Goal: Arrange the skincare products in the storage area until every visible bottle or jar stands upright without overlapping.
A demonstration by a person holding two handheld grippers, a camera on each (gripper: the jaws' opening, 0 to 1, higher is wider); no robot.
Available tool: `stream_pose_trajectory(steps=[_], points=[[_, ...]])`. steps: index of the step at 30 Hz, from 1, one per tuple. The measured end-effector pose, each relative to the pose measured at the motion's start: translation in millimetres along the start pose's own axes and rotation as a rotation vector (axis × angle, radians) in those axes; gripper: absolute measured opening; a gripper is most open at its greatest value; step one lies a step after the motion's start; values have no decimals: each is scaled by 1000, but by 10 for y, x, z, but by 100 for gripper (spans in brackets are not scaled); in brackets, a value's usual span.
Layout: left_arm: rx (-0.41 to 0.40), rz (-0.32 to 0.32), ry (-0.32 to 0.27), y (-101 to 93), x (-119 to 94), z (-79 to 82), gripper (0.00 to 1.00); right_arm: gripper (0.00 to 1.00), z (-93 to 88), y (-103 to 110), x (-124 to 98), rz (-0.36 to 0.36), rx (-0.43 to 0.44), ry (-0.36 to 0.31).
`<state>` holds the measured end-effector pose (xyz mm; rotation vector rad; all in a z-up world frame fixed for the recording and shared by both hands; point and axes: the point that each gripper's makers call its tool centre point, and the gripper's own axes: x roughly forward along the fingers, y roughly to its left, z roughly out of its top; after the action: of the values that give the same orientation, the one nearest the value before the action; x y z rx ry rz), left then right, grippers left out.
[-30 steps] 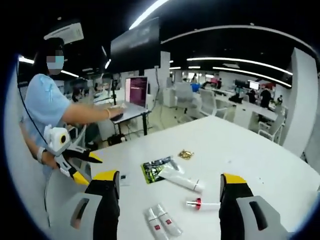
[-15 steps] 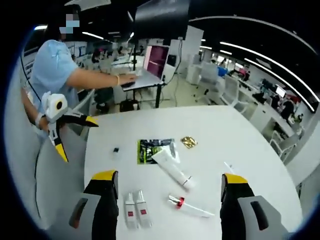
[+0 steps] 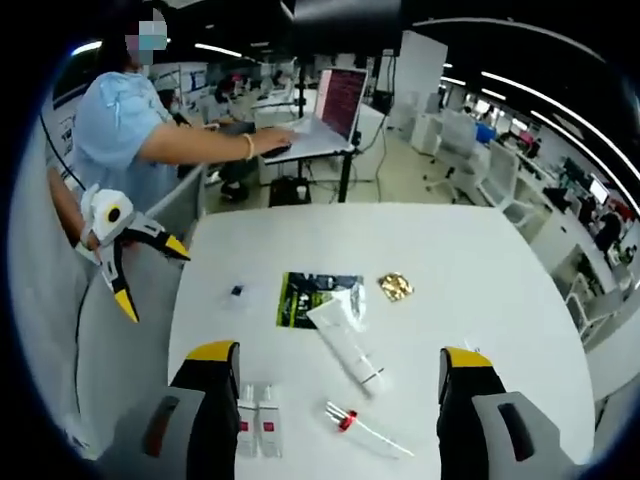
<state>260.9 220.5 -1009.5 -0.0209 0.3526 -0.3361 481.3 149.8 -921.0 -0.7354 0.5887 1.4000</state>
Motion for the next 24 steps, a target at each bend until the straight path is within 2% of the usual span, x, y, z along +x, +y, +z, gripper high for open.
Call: stream_pose_trajectory(steps=[5, 9, 11, 13, 17, 24], points=[[-37, -3, -33, 14, -9, 47, 80, 81, 109, -156, 54, 15, -87, 64], [-36, 9, -14, 41, 11, 0, 78, 79, 121, -314, 105, 30, -128, 138], [-20, 28, 24, 77, 19, -66, 76, 79, 131, -409, 159, 33, -135, 165], [-32, 22, 12, 72, 17, -52, 77, 78, 138, -448, 244, 60, -128, 172], [-37, 15, 16, 59, 23, -61, 77, 77, 1, -449, 468, 103, -158, 237], [-56, 13, 11, 63, 30, -60, 79, 73, -373, -386, 880, 176, -192, 361]])
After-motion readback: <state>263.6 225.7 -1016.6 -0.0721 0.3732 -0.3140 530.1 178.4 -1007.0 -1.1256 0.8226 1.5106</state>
